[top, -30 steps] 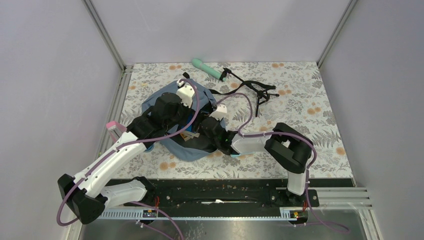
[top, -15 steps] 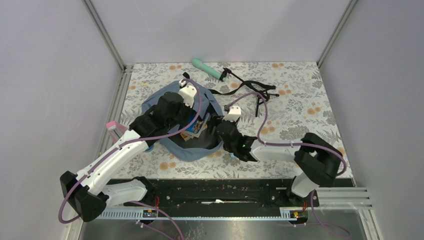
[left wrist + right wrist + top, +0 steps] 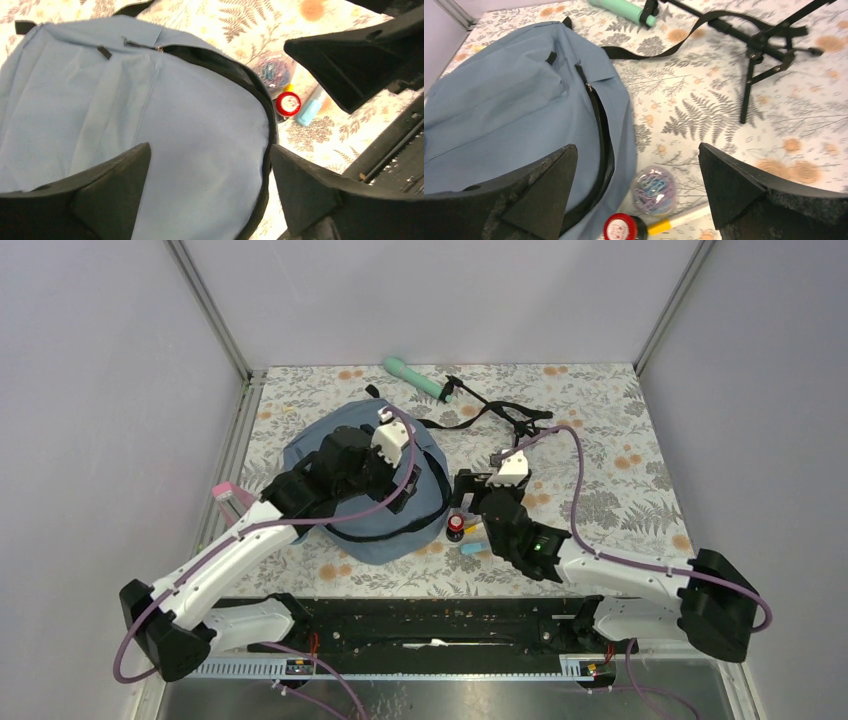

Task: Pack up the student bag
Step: Place the book in the student bag, then zip the student bag at the center of the board.

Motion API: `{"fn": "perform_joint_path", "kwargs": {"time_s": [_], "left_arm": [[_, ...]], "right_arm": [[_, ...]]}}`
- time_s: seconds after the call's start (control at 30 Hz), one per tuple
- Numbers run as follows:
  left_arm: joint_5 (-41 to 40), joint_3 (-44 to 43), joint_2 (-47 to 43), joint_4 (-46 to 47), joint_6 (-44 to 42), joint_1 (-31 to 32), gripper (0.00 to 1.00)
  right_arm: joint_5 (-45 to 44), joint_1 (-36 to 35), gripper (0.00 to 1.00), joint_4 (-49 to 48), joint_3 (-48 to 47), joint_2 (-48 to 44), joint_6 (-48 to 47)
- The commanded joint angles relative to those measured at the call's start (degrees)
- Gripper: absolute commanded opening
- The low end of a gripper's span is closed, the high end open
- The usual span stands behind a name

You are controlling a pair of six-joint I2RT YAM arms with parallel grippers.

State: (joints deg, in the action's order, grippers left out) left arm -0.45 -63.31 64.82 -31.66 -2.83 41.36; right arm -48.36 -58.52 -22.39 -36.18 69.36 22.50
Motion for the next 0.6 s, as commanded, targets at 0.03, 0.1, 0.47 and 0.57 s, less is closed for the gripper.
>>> {"fn": "perform_joint_path", "kwargs": {"time_s": [0.03,0.1,0.47,0.57], "left_arm": [[3.4,0.2,-8.2,7.7,-0.5,-1.2,0.99],[3.6,1.0,-11.4,9.5,1.6,-4.5,0.99],[13.2,13.6,-17.3,7.4,23.2,-26.9,0.99],[17.6,14.7,-16.0,7.0,23.3,-32.9,0.99]], "right_arm": [[-2.4,-0.3,0.99,2.8,0.1,-6.3,-10.4],[0.5,-0.3,0.98,6.7,-1.9,-7.8,-11.3],[33.9,-0.4,0.76,25.7,-20.3,-1.2,-1.1],[38.8,-1.6,0.74,25.9,-25.3,5.6,0.7]]}}
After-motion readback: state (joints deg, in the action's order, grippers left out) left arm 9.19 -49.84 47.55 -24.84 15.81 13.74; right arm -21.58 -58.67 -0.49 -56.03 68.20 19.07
